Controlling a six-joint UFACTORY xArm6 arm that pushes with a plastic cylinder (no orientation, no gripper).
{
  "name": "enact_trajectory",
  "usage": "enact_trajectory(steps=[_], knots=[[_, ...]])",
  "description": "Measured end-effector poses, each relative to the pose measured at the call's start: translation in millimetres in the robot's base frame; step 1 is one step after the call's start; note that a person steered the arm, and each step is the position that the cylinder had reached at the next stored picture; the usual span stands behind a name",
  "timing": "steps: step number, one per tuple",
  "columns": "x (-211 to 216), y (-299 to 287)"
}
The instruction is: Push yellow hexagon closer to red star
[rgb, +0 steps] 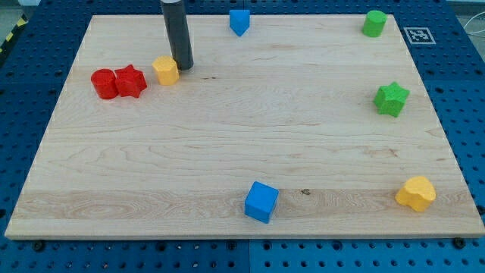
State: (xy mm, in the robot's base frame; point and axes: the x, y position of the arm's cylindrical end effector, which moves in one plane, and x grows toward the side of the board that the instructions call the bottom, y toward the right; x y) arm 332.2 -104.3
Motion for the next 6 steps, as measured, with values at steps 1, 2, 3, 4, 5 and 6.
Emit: enact_trajectory(steps=[1, 2, 3, 4, 5, 6], knots=[[-3.1, 12.1], [-6.2, 12.1], [-6.2, 10.7], [-16.3, 10.1], [-21.9, 9.0], [-12.1, 8.4]])
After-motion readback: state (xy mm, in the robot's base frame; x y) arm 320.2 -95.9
